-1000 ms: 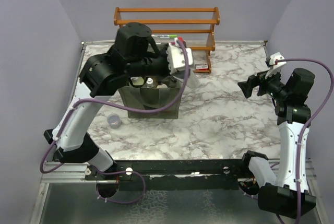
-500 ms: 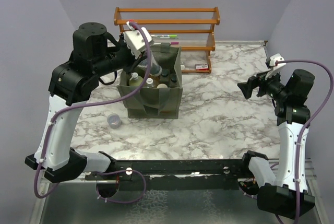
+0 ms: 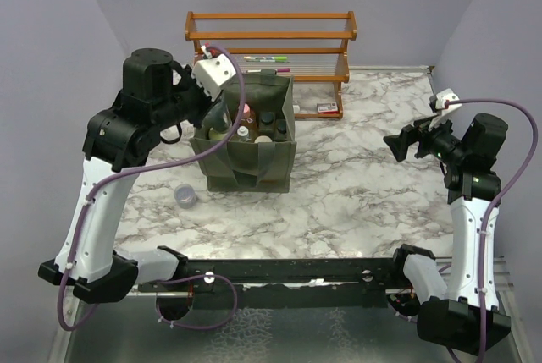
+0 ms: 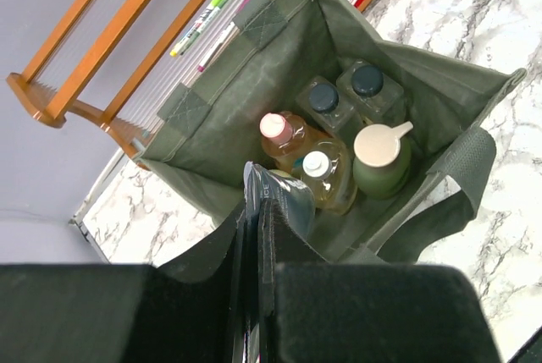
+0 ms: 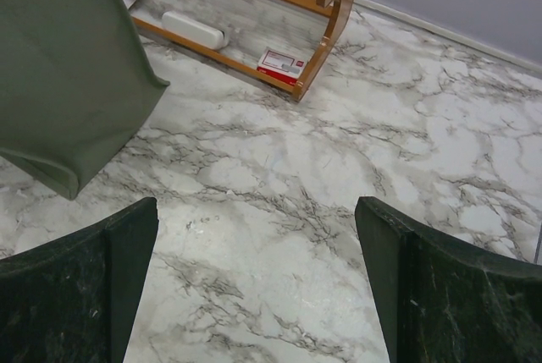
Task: Place the personal care products into the canvas bag
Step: Place the care product in the canvas bag.
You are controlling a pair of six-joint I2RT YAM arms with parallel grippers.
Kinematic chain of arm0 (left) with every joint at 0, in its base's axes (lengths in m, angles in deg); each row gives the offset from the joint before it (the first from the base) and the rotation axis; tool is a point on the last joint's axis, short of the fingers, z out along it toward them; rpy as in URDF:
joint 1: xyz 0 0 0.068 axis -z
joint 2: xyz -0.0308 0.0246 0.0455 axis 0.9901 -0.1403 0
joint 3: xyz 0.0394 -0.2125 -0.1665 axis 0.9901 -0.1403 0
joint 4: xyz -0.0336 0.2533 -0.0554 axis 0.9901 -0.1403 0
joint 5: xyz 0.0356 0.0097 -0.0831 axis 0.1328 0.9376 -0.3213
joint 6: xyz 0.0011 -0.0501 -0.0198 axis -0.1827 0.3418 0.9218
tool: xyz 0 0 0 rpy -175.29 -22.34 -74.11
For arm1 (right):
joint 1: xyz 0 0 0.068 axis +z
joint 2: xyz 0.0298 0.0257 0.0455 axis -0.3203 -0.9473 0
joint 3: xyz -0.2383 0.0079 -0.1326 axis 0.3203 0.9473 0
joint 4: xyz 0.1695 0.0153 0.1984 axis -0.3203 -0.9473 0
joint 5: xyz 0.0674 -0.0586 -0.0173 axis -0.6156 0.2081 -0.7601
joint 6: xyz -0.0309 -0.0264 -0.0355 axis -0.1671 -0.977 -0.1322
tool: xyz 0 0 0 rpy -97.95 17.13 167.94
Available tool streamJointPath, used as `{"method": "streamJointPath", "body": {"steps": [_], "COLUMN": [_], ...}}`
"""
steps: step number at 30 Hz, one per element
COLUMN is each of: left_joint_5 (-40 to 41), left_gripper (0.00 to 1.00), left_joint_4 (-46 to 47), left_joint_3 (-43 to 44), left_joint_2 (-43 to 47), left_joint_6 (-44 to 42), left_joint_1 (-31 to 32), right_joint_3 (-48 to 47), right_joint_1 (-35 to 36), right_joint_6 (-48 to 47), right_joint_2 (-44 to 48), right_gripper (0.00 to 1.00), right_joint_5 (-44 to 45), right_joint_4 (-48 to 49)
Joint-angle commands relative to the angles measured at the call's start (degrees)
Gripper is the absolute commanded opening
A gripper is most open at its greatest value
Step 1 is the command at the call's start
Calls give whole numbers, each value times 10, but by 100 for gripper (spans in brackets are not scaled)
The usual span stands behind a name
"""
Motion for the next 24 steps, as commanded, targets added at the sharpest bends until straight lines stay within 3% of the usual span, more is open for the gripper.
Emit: {"method": "streamJointPath", "body": {"steps": [1,14,24], "left_joint_5": [-16,-38,-42], "left_gripper": [0,0,0], "left_joint_4": [35,-31,-73], "left_joint_3": [3,26,10], "left_joint_2": [34,0,-16], "left_joint_6": [6,72,73], "left_joint_1": [-11,-31,-32], "right_joint_3": [3,-1,4], "right_joint_1": [-6,-8,-9], "right_joint_6": [5,7,7], "right_joint_2": [7,4,2], "right_gripper": [100,100,100], "right_joint_5": [-16,-23,-25], "right_joint_4": [21,20,23]}}
